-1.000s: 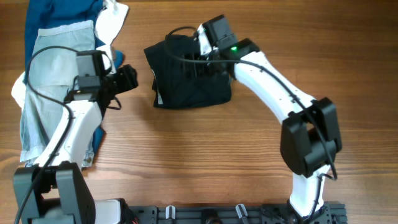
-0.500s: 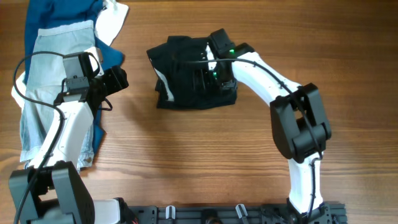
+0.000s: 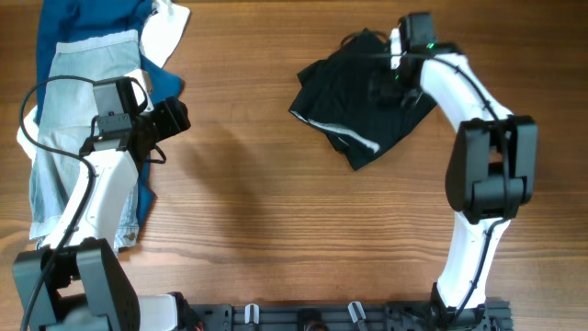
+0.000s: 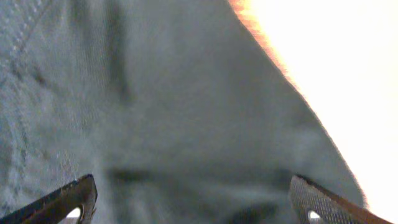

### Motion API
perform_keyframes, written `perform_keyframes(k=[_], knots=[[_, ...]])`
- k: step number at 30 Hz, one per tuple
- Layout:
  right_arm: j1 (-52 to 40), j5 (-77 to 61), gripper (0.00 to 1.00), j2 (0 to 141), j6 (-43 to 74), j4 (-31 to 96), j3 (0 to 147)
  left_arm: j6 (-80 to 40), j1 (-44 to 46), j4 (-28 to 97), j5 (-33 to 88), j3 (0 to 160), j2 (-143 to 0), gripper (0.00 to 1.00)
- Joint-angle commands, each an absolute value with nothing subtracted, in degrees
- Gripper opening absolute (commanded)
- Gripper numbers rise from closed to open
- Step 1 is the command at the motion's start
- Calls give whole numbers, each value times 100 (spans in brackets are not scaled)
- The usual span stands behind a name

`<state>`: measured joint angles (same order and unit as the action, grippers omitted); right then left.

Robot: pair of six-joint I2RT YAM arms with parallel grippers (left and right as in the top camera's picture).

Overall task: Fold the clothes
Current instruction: 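Drag the folded shorts rightward with the right gripper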

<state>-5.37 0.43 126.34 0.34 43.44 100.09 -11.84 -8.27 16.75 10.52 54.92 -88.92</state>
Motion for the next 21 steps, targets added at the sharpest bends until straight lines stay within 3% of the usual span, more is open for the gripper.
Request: perform_keyframes(k=[1, 4, 9, 14, 21], knots=[[-537, -840, 100, 12272, 587, 5057, 11002, -1090, -838, 1660, 1090, 5498, -8851, 78], [-687, -1778, 100, 12040, 1435, 5920, 11242, -1090, -838, 1660, 1090, 5498, -8851, 78], [-1103, -1852, 100, 12022, 2615, 6984, 10761, -1090, -838, 1667, 1109, 5498, -8851, 78], [-1441, -1461, 100, 12022, 3380, 5979, 9212, -1090, -838, 1767, 1107, 5498, -8851, 79], [-1153, -1358, 100, 12022, 3771, 4567, 7671, -1090, -838, 1785, 1107, 5498, -8851, 80]])
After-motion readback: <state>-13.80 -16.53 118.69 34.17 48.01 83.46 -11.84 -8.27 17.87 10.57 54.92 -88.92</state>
